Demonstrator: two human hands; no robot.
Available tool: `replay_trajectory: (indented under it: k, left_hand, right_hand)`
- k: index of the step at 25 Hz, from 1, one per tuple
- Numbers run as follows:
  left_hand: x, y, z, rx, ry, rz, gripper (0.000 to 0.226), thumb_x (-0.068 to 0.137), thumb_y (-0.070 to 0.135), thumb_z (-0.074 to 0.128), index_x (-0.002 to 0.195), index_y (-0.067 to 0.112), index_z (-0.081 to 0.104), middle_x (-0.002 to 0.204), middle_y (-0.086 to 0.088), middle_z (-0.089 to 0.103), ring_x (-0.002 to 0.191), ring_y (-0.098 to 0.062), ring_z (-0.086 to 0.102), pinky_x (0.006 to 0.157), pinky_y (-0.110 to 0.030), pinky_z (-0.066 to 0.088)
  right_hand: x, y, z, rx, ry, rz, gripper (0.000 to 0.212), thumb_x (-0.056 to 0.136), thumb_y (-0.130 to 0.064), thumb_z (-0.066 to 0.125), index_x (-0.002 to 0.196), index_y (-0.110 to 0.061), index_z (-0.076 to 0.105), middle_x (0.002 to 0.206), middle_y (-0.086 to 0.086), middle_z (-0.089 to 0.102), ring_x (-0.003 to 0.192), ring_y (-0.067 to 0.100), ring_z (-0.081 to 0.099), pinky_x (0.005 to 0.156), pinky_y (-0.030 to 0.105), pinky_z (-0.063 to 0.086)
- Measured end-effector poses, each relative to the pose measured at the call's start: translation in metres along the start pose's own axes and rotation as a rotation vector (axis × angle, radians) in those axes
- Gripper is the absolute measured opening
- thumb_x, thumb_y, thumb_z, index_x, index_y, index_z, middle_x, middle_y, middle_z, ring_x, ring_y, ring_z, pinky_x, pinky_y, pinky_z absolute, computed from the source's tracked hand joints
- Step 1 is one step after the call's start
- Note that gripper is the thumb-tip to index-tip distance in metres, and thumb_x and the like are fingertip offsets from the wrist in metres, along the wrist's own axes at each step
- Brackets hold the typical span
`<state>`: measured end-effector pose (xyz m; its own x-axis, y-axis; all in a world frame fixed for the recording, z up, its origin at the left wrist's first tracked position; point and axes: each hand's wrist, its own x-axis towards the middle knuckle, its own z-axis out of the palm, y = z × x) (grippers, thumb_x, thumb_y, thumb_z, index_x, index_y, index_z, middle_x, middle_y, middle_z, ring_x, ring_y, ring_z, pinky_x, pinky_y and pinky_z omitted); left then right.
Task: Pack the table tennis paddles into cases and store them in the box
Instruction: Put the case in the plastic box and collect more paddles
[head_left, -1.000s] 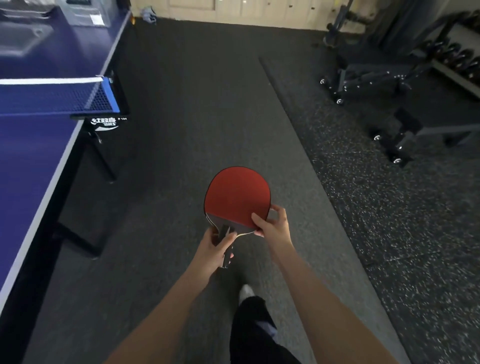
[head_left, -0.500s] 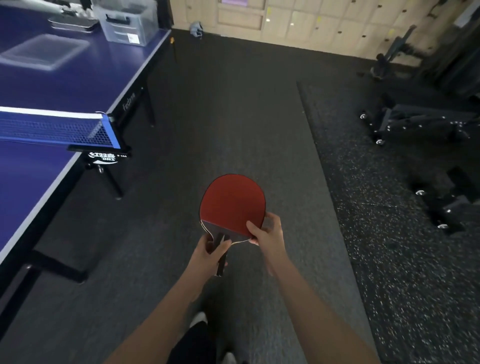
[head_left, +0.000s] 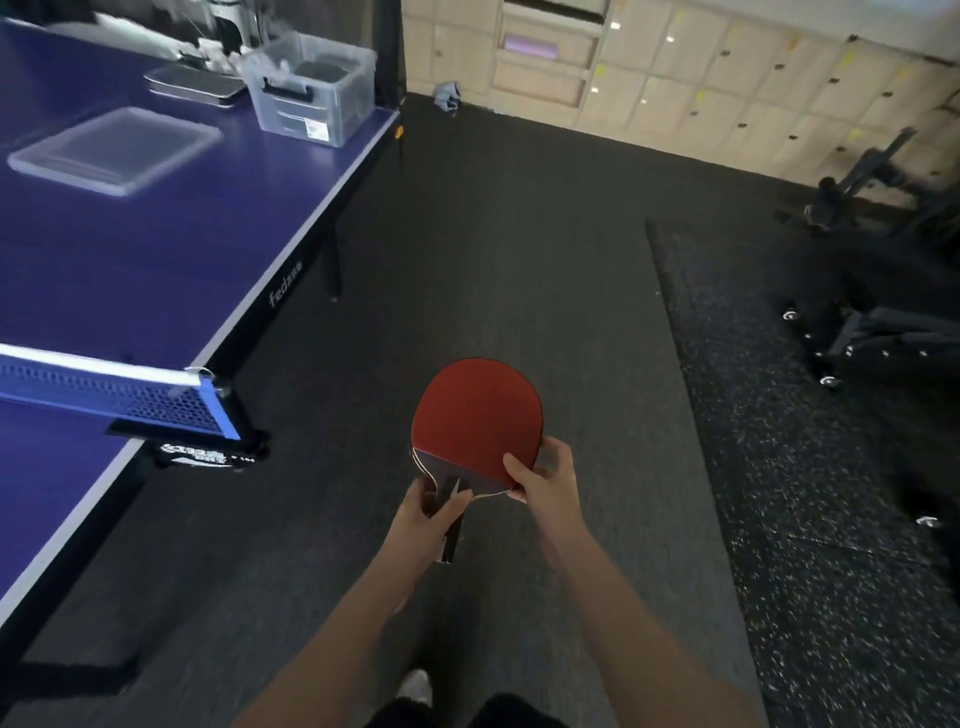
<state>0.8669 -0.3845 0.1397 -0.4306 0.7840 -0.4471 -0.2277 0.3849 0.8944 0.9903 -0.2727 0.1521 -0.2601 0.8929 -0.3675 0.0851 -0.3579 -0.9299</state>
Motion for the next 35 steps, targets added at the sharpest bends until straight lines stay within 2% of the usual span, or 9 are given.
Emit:
replay_trajectory:
  k: [3, 5, 8, 18, 21, 25, 29, 31, 35]
  left_hand:
    - [0.049, 0.023, -0.014, -0.041, 0.036, -0.006, 0.041, 0.086, 0.042, 0.065, 0.119, 0.021, 0.051, 0.103, 0.002, 0.065, 0.094, -0.017, 0.067, 0.078, -0.034, 0.056]
    - [0.082, 0.038, -0.024, -0.069, 0.073, -0.016, 0.036, 0.086, 0.041, 0.066, 0.114, 0.022, 0.053, 0.1, 0.002, 0.066, 0.09, -0.017, 0.068, 0.071, -0.03, 0.056]
    - [0.132, 0.055, -0.037, -0.063, 0.165, -0.024, 0.018, 0.086, 0.043, 0.065, 0.096, 0.035, 0.053, 0.095, 0.01, 0.066, 0.081, -0.001, 0.066, 0.054, -0.01, 0.047]
    - [0.299, 0.138, -0.084, -0.187, 0.483, -0.063, 0.027, 0.087, 0.036, 0.066, 0.094, 0.018, 0.048, 0.08, 0.005, 0.058, 0.061, 0.0, 0.06, 0.044, -0.01, 0.041]
    - [0.315, 0.151, -0.116, -0.265, 0.596, -0.091, 0.03, 0.088, 0.037, 0.066, 0.099, 0.015, 0.048, 0.087, 0.001, 0.062, 0.07, -0.006, 0.062, 0.047, -0.011, 0.043]
    - [0.324, 0.161, -0.165, -0.426, 0.75, -0.043, 0.024, 0.09, 0.029, 0.065, 0.105, 0.012, 0.056, 0.099, -0.009, 0.07, 0.083, -0.017, 0.07, 0.062, -0.021, 0.052]
    - [0.33, 0.162, -0.226, -0.568, 0.868, 0.011, 0.024, 0.091, 0.026, 0.064, 0.109, 0.013, 0.056, 0.099, -0.007, 0.072, 0.086, -0.019, 0.072, 0.061, -0.02, 0.055]
    - [0.333, 0.156, -0.262, -0.61, 0.93, 0.011, 0.024, 0.09, 0.029, 0.064, 0.106, 0.013, 0.056, 0.097, -0.006, 0.071, 0.083, -0.017, 0.072, 0.061, -0.021, 0.054]
    - [0.336, 0.139, -0.325, -0.612, 1.065, -0.021, 0.025, 0.089, 0.032, 0.065, 0.101, 0.012, 0.055, 0.078, -0.003, 0.063, 0.058, -0.001, 0.06, 0.05, -0.015, 0.047]
  right_hand:
    - [0.055, -0.021, 0.031, -0.01, -0.051, 0.023, 0.056, 0.081, -0.017, 0.074, 0.127, -0.025, 0.041, 0.115, 0.012, 0.061, 0.103, 0.025, 0.064, 0.086, 0.041, 0.057]
    - [0.094, -0.03, 0.052, -0.015, -0.092, 0.025, 0.056, 0.081, -0.016, 0.074, 0.126, -0.025, 0.042, 0.115, 0.012, 0.061, 0.103, 0.025, 0.064, 0.083, 0.039, 0.057]
    - [0.151, -0.044, 0.084, -0.037, -0.174, 0.034, 0.055, 0.08, -0.017, 0.075, 0.123, -0.028, 0.043, 0.115, 0.009, 0.06, 0.103, 0.022, 0.064, 0.078, 0.034, 0.056]
    - [0.348, -0.111, 0.214, -0.157, -0.453, 0.08, 0.056, 0.078, -0.017, 0.075, 0.123, -0.028, 0.044, 0.116, 0.004, 0.062, 0.1, 0.018, 0.065, 0.073, 0.032, 0.057]
    - [0.37, -0.121, 0.269, -0.241, -0.567, 0.097, 0.057, 0.078, -0.017, 0.075, 0.125, -0.024, 0.044, 0.115, 0.004, 0.061, 0.1, 0.018, 0.065, 0.071, 0.029, 0.057]
    - [0.383, -0.123, 0.353, -0.339, -0.759, 0.113, 0.055, 0.08, -0.017, 0.074, 0.125, -0.025, 0.042, 0.11, 0.001, 0.062, 0.096, 0.014, 0.065, 0.065, 0.022, 0.056]
    - [0.38, -0.117, 0.443, -0.44, -0.915, 0.088, 0.052, 0.082, -0.02, 0.074, 0.121, -0.03, 0.041, 0.109, -0.005, 0.061, 0.095, 0.01, 0.063, 0.061, 0.017, 0.054]
    - [0.375, -0.11, 0.49, -0.486, -0.971, 0.087, 0.053, 0.082, -0.022, 0.074, 0.122, -0.031, 0.041, 0.108, -0.004, 0.063, 0.092, 0.01, 0.064, 0.065, 0.018, 0.053]
    - [0.361, -0.091, 0.572, -0.569, -1.089, 0.106, 0.055, 0.082, -0.023, 0.074, 0.125, -0.03, 0.04, 0.104, -0.006, 0.066, 0.091, 0.008, 0.065, 0.063, 0.015, 0.053]
